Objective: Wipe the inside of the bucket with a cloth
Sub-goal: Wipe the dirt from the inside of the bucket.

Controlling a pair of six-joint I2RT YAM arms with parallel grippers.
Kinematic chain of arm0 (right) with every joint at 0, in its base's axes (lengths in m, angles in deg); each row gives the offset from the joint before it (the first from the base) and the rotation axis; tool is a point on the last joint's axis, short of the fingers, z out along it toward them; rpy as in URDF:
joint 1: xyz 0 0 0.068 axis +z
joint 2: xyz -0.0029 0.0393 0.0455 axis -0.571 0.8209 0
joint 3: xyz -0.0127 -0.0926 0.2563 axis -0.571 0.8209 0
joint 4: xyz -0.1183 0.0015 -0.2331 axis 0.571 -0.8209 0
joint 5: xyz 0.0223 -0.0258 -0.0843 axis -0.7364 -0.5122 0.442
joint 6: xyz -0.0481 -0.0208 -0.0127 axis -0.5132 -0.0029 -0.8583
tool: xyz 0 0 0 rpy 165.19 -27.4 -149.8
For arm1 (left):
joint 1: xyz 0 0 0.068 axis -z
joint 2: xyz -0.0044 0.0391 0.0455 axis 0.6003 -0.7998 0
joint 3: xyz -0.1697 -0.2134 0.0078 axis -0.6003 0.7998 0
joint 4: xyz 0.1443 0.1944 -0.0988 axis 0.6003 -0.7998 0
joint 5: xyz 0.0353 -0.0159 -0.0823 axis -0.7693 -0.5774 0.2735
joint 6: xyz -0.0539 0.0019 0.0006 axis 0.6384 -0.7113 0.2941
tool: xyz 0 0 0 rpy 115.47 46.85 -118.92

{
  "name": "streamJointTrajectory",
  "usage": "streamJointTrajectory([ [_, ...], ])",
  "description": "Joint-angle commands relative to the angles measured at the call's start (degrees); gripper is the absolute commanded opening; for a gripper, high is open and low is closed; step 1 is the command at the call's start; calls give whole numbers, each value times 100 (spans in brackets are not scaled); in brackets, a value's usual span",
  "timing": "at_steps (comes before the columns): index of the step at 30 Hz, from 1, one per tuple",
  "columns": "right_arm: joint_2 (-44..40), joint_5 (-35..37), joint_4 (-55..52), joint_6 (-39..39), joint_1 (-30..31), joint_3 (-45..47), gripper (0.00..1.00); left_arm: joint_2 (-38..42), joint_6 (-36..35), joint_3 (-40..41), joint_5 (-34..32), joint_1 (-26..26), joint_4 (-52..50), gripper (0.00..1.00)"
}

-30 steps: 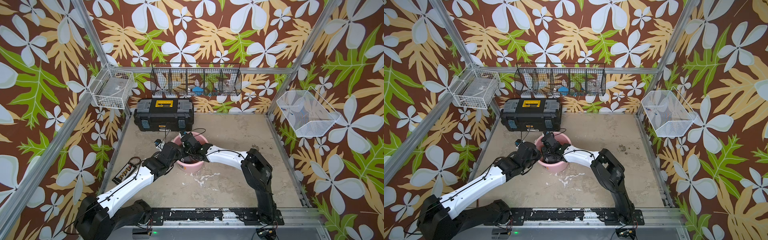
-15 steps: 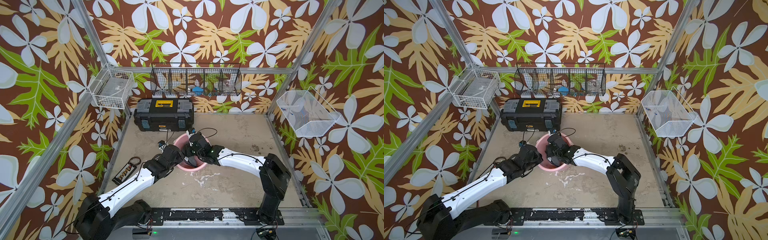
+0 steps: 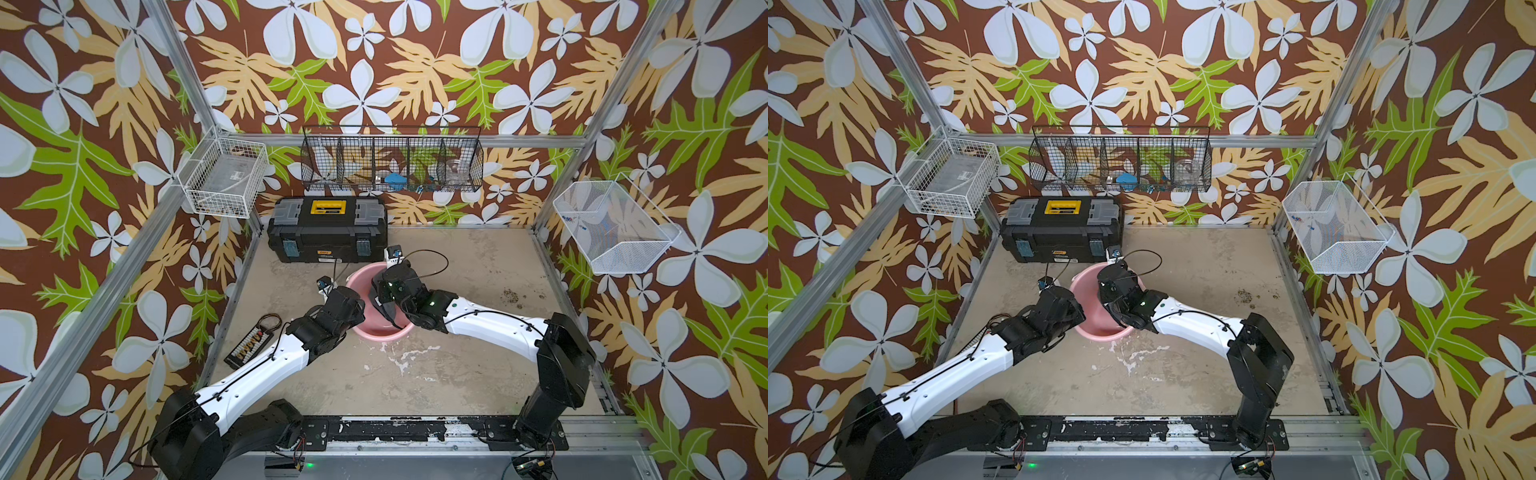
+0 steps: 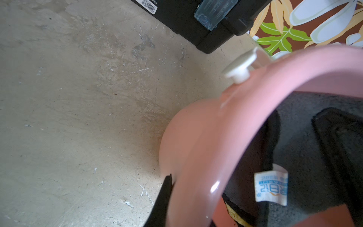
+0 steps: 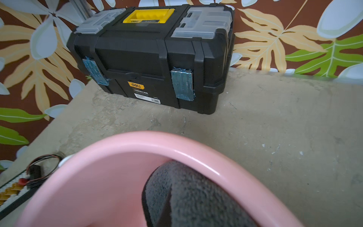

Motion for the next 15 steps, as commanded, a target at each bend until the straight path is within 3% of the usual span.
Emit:
streamJointTrajectory([
  [1, 272, 737, -459, -374, 172, -234, 0, -46, -98, -245, 34, -3, -149, 0],
  [6, 706, 1081, -873, -549, 360, -437, 0, -68, -114, -585, -136, 0, -259, 0],
  [15, 747, 669, -1333, -558, 349, -365, 0, -158, -72, -663, -293, 1, -168, 0],
])
